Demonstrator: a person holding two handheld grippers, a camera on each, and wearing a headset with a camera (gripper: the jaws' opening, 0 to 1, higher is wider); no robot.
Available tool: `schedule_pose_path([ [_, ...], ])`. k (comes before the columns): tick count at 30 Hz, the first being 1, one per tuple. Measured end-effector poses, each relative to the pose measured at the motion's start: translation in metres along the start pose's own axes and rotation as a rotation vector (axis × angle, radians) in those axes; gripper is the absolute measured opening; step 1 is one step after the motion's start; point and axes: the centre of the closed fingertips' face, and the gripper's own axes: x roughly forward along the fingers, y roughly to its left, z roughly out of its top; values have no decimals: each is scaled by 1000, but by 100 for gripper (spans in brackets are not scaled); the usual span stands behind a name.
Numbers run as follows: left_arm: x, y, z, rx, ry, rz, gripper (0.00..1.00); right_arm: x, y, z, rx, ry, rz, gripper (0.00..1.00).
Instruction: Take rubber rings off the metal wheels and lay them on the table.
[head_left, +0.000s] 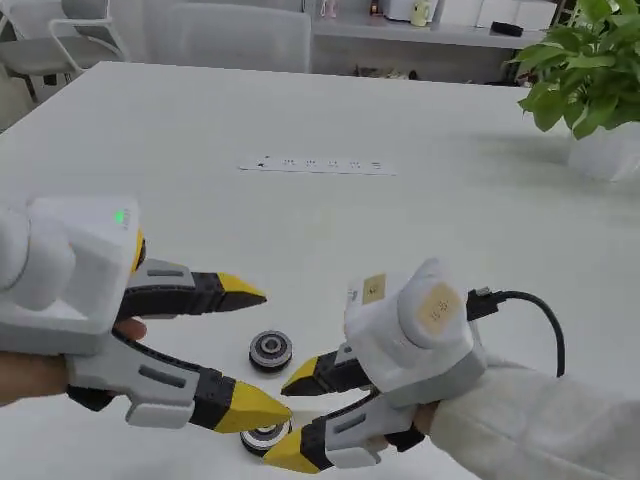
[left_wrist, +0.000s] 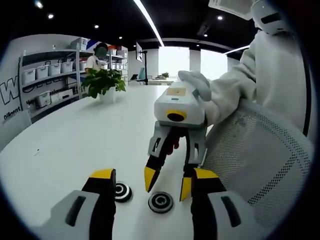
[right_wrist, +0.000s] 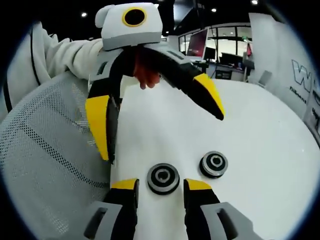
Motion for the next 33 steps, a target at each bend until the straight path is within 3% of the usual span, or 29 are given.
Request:
schedule_pose_path([
  [8, 7, -3, -29, -31, 48, -7, 32, 3, 0, -6, -1, 18, -6, 28],
  [14, 13, -6, -45, -15, 98, -12, 16, 2, -4, -10, 15, 26, -22, 23],
  [20, 18, -11, -56, -15, 131, -29, 14, 2, -3, -11, 11, 37, -22, 21],
  [24, 20, -12, -62, 28, 167, -31, 11, 2, -3, -12, 4, 38, -22, 20],
  [26, 22, -9, -60, 60, 157, -24, 10, 2, -3, -12, -2, 42, -23, 20],
  [33, 20, -9, -61, 71, 148, -36, 7, 1, -4, -14, 7, 51, -22, 17],
])
